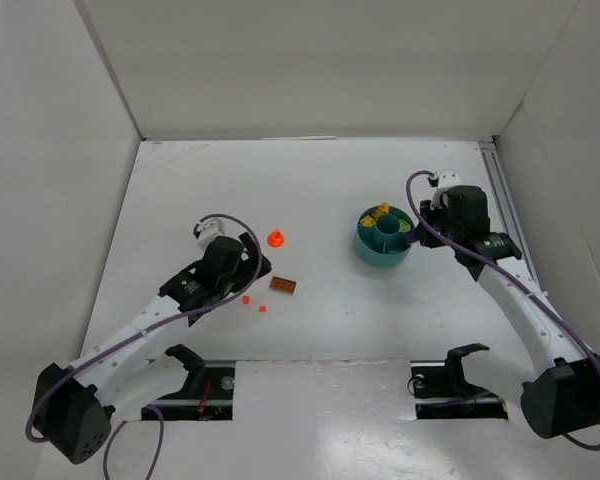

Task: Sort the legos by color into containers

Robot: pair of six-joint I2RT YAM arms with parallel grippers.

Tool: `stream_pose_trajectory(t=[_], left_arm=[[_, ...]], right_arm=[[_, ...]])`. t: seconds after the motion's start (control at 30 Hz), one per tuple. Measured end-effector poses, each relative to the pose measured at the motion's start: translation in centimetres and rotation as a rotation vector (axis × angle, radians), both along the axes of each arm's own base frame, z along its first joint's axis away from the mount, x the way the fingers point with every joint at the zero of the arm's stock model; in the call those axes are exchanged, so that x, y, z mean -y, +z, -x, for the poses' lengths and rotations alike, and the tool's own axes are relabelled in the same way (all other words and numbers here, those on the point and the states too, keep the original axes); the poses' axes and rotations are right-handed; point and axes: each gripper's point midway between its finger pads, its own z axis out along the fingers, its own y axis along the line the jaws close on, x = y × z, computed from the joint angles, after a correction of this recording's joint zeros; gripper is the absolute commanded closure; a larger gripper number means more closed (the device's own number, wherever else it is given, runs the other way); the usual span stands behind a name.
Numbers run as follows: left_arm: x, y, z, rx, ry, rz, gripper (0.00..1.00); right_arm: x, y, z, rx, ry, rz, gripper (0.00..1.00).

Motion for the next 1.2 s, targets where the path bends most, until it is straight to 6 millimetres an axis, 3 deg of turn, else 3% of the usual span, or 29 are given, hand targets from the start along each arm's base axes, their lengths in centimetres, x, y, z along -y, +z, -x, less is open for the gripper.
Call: stream_pose_trajectory(t=[0.23, 0.6, 0.9, 0.97, 1.1, 1.2], left_arm=[[-4.8, -1.5, -0.1, -0.093, 0.213, 0.002, 0.00], [-9.6, -3.8, 0.3, -0.193, 0.441, 0.018, 0.00], [-10.7, -4.8, 0.7, -0.232, 0.519, 0.007, 0.00], [-10.8, -5.4, 0.9, -0.250, 0.526, 0.001, 0.01], [-11.1, -6.5, 1.5, -0.282, 0.537, -0.014, 0.01], [-11.2, -7.0, 1.7, -0.294, 0.542, -0.023, 0.04]], right_arm=[[-0.5, -1.3, -0.6, -0.013, 0.008, -0.020, 0.95], [-1.3, -2.4, -1.6, -0.033, 0.021, -0.036, 0.90], [-3.0, -3.8, -0.9, -0.074, 0.056, 0.019, 0.68], [-3.5, -3.8, -0.6, -0.077, 0.065, 0.024, 0.65], [-4.1, -3.6, -0.5, -0.073, 0.070, 0.028, 0.46], [-4.1, -3.4, -0.5, -0.069, 0.068, 0.030, 0.42]])
